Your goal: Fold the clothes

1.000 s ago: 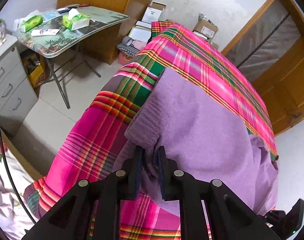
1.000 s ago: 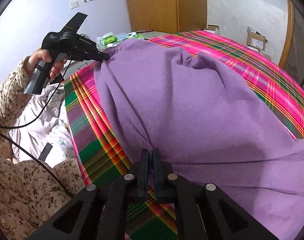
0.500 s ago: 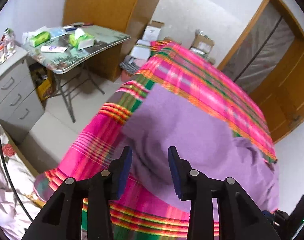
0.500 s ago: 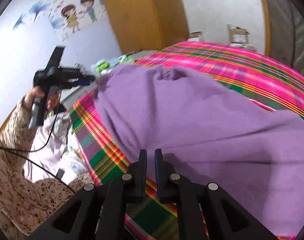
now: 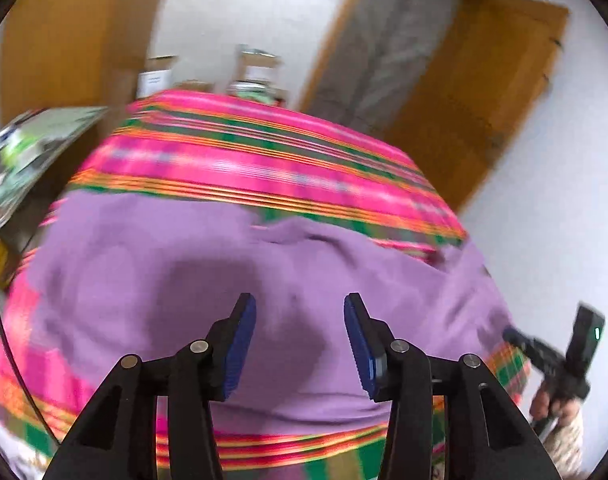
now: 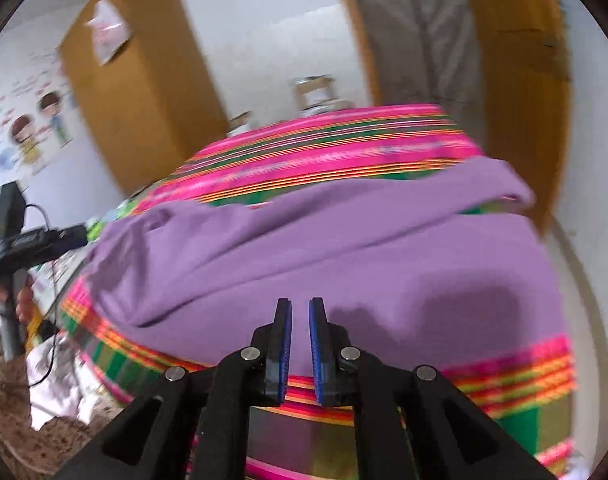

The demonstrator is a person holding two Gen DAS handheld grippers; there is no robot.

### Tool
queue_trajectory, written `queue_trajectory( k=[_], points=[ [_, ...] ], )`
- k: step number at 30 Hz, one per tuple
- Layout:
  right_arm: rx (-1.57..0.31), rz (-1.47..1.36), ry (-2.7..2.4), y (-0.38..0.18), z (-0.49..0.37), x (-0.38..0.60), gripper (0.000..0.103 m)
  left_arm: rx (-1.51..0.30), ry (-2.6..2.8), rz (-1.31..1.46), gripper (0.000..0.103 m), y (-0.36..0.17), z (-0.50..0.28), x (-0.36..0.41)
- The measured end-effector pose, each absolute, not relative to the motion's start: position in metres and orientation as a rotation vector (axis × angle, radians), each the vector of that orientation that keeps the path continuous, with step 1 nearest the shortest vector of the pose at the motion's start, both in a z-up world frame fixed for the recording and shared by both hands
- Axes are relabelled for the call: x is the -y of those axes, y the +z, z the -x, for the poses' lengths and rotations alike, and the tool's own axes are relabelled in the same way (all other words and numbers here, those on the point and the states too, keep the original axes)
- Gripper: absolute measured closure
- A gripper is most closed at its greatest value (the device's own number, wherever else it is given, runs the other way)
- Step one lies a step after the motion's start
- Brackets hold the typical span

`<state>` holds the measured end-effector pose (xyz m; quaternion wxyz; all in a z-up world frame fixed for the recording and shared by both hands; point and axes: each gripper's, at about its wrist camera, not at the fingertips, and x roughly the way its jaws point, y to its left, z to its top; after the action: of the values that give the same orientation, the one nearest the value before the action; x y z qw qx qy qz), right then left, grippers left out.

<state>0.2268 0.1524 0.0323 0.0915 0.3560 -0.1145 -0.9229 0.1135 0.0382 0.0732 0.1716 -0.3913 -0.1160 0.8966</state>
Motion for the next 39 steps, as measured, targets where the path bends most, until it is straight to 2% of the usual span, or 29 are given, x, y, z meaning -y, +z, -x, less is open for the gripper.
queue_trajectory(
  k=[5, 7, 13, 24, 32, 39],
  points=[
    [0.361, -1.087, -2.834, 0.037, -0.232, -0.181, 0.092, 0.22, 2.404, 1.12, 0.055, 0.065, -0.104, -0.094],
    [0.386, -1.098, -2.858, 0.037, -0.231, -0.191, 0.086, 0.199, 2.363, 1.125, 0.055, 0.059, -0.103, -0.111],
    [0.498, -1.105, -2.907, 0.031, -0.216, -0.216, 0.085, 0.14, 2.319, 1.169, 0.055, 0.043, -0.095, -0.144],
    [0.523, -1.102, -2.884, 0.032, -0.153, -0.22, 0.085, 0.076, 2.288, 1.194, 0.055, 0.028, -0.091, -0.161],
    [0.636, -1.16, -2.835, 0.028, -0.102, -0.232, 0.08, 0.033, 2.247, 1.223, 0.055, 0.016, -0.087, -0.166],
    [0.598, -1.296, -2.88, 0.021, -0.058, -0.228, 0.078, 0.031, 2.201, 1.208, 0.055, 0.012, -0.087, -0.167]
  ],
)
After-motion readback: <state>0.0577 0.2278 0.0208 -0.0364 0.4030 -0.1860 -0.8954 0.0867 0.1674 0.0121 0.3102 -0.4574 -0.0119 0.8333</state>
